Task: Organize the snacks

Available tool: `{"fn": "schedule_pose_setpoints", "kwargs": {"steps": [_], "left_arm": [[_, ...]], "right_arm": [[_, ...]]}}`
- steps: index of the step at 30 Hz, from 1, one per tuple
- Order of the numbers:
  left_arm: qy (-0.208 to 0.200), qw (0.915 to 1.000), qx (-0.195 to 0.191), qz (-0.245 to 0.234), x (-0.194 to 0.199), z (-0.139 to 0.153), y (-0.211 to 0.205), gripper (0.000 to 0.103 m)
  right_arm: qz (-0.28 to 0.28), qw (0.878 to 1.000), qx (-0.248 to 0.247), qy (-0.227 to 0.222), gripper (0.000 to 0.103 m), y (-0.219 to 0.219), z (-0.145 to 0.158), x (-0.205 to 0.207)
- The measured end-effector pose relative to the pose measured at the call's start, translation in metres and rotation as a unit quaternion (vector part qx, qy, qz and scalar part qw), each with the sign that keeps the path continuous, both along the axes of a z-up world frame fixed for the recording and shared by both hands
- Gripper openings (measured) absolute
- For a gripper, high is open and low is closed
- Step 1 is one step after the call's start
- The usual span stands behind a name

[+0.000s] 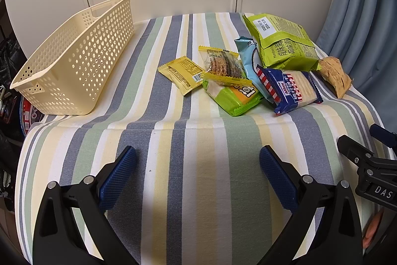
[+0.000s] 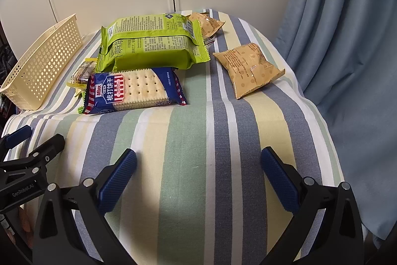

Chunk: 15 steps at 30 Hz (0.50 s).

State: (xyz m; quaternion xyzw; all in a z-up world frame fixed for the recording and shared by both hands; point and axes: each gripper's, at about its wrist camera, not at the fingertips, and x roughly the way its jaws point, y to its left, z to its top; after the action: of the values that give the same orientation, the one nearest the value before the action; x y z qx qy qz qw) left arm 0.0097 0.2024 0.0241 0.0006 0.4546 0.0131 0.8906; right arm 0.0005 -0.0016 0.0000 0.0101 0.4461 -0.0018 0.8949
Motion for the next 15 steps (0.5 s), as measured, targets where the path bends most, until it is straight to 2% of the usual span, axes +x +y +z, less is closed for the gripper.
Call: {"fn": "schedule_pose_setpoints", "kwargs": {"steps": [15], "left_arm": [[0.000, 1.0000, 0.001, 0.000, -0.0001, 0.0001, 0.0001, 0.101]], "right_arm": [[-0.001, 1.000, -0.011, -0.001, 0.098, 0.0044, 0.0005, 0.0002]]}}
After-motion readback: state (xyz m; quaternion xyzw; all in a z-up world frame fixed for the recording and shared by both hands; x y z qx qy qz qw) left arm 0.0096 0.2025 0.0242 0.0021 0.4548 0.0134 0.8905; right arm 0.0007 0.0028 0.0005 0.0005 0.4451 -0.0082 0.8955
